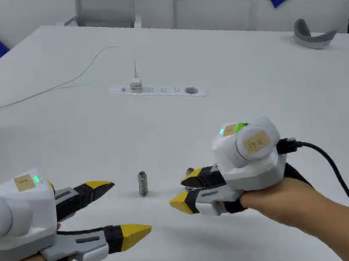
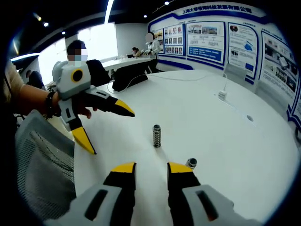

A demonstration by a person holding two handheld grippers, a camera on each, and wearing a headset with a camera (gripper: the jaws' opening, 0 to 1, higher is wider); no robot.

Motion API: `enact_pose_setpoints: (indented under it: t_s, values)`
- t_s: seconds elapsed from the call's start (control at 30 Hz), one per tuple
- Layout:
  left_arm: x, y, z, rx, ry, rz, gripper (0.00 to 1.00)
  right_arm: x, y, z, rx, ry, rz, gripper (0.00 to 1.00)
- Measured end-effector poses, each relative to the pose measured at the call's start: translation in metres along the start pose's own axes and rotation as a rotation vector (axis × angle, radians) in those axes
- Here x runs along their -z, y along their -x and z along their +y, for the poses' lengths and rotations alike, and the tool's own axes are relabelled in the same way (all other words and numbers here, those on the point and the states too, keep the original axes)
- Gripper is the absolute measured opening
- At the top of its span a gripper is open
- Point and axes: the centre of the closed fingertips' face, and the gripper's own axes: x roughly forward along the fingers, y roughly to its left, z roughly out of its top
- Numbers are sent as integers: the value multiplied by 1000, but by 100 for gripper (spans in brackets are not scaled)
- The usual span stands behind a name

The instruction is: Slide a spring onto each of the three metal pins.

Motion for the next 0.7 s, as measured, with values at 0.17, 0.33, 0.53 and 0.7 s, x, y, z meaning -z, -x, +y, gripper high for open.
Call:
enact_pose_setpoints:
  t_s: [0.17, 0.33, 0.53, 0.7]
  values:
    - [0, 0, 1, -1, 3, 2, 69, 1, 5, -2, 9, -4, -8, 28]
    - [0, 0, 0, 1, 4, 2, 69, 6, 10, -2, 9, 2, -10, 29]
    - [2, -1, -1, 5, 4, 11, 69, 13, 18, -3, 12, 4, -9, 29]
    - [2, -3, -3, 11, 4, 12, 69, 18, 24, -5, 17, 6, -8, 30]
